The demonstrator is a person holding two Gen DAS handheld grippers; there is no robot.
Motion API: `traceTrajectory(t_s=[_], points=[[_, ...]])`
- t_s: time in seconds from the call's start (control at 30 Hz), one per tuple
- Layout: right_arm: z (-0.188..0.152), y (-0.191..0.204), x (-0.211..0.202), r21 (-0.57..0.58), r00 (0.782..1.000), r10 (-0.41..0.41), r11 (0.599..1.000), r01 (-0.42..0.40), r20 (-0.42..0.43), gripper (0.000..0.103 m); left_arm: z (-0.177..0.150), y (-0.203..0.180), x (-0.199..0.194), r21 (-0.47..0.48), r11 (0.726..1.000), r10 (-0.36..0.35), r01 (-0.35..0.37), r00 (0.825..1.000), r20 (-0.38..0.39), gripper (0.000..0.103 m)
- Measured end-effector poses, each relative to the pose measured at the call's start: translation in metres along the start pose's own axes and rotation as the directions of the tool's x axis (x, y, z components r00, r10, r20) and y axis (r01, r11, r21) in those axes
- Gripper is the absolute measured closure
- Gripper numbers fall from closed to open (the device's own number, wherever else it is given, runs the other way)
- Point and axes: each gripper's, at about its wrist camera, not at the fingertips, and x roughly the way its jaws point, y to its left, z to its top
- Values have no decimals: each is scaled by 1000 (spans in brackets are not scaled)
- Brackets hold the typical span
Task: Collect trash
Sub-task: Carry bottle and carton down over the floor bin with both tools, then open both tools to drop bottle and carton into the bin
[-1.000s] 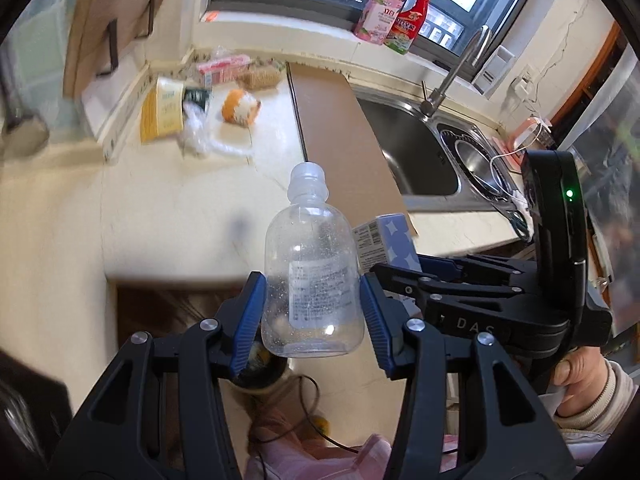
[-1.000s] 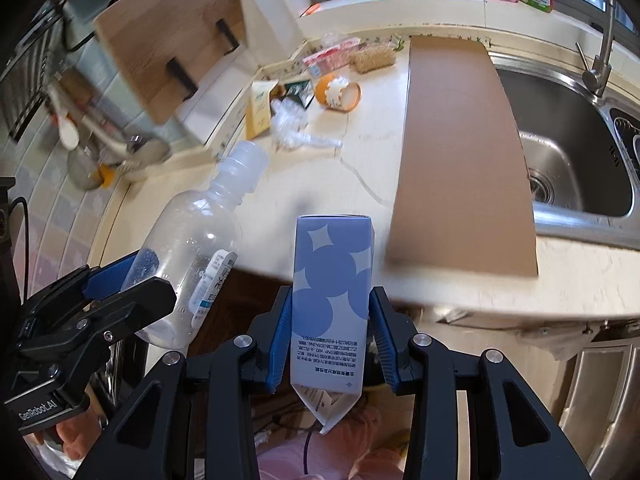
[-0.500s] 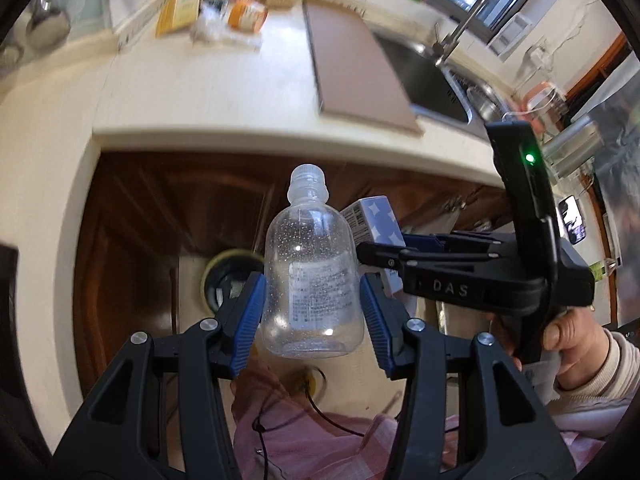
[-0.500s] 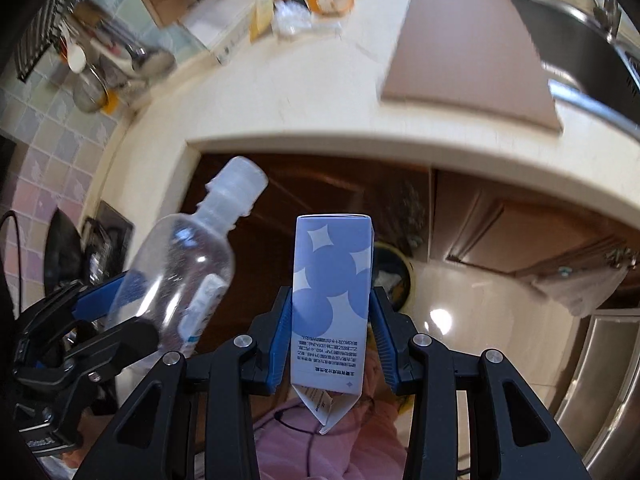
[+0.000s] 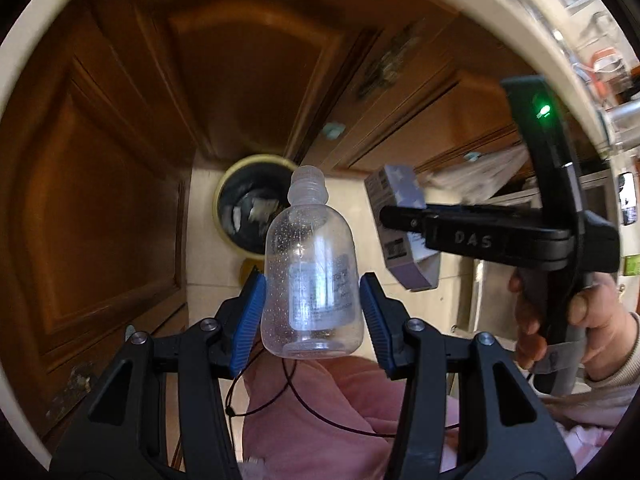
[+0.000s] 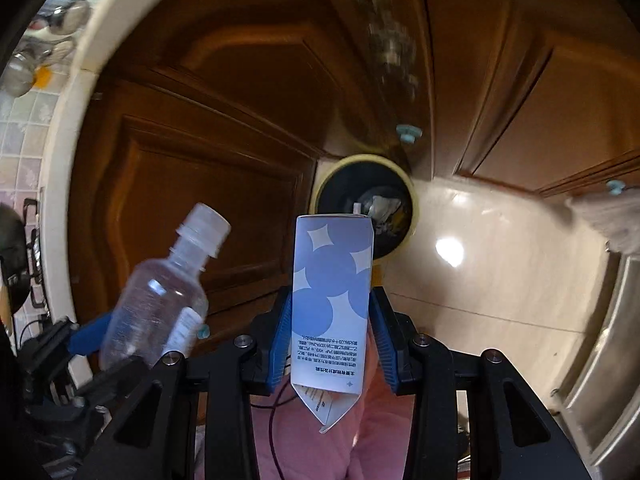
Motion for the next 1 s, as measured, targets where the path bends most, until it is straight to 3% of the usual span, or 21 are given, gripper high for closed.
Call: traceTrajectory(t_s=[0.23, 0.4, 0.47, 0.57, 0.67, 1.0], points=[[38, -14, 78, 36, 999, 8, 999, -6, -34, 65, 27, 26, 90, 14, 998, 59, -58, 997, -55, 55], [65, -26, 127, 45, 999, 9, 999, -7, -47, 62, 57, 47, 130, 6, 998, 56, -56, 997, -58, 53], [74, -26, 146, 35, 999, 0, 999, 1, -50, 55, 68, 56, 143, -11, 999, 48, -49, 997, -56, 52], [82, -30, 164, 26, 999, -35, 999, 36, -29, 33, 79, 70, 160, -33, 999, 14, -16, 998, -59, 43], [85, -35, 180, 56, 999, -20, 998, 22, -31, 31, 84, 75, 166, -34, 999, 25, -27, 998, -59, 27], [70, -33, 152, 77, 999, -7, 997, 5, 33, 22, 83, 63, 126, -7, 1000, 28, -28, 998, -48, 26]])
